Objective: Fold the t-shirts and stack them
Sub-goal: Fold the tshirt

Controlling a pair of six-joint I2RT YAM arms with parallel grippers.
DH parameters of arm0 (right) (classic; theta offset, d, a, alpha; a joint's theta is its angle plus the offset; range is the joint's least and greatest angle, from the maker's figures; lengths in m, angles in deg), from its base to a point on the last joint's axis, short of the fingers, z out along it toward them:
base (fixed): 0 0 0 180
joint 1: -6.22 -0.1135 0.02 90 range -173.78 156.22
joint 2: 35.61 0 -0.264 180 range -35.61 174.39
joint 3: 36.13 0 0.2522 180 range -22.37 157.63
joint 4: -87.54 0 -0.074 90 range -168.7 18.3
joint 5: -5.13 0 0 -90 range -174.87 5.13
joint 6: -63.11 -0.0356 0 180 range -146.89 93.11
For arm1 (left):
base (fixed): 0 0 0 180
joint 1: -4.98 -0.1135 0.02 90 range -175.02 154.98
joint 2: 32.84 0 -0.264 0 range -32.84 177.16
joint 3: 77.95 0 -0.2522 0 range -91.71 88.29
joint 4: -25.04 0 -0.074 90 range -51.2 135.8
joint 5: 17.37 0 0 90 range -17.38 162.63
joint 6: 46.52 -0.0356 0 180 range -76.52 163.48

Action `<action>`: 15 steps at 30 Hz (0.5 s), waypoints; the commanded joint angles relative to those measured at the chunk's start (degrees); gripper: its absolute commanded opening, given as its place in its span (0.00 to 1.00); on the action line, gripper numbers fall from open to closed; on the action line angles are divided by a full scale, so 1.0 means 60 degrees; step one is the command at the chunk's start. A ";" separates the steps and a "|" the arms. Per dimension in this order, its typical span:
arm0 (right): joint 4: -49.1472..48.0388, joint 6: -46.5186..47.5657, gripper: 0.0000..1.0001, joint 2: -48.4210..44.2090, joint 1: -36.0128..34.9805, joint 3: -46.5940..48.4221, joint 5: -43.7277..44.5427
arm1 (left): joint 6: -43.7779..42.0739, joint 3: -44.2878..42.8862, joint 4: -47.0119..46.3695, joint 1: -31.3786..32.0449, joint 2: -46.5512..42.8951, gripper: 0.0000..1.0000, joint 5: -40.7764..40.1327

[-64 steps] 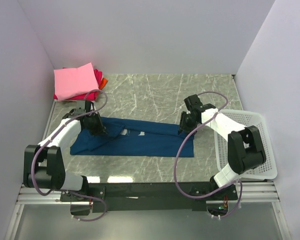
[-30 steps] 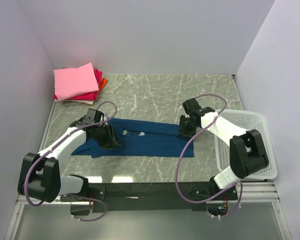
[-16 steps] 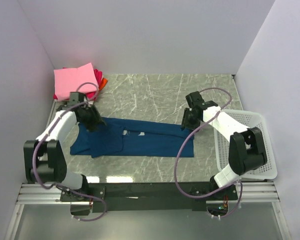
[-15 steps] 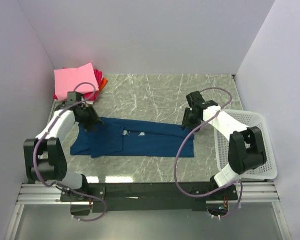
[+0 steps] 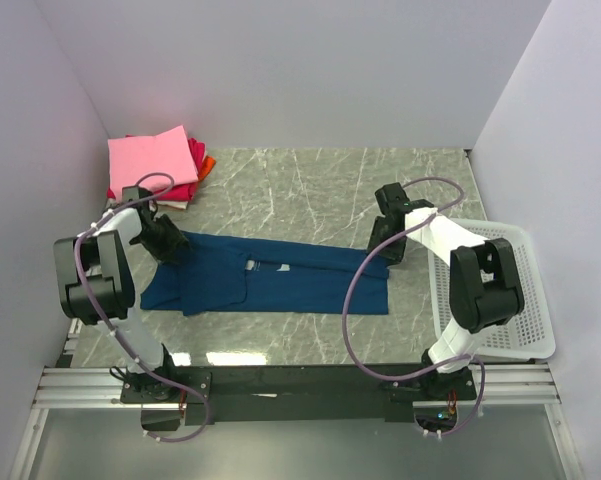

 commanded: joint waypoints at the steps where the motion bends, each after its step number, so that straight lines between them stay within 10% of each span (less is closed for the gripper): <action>1: -0.0490 -0.0073 0.51 0.0196 0.0051 0.0121 0.0158 | -0.0186 -0.0266 -0.0447 -0.0282 0.0385 0.53 0.0127; 15: -0.0886 -0.0585 0.50 -0.0286 -0.0226 -0.0876 -0.0165 | -0.0538 -0.0544 -0.0374 -0.0429 0.0972 0.53 0.0215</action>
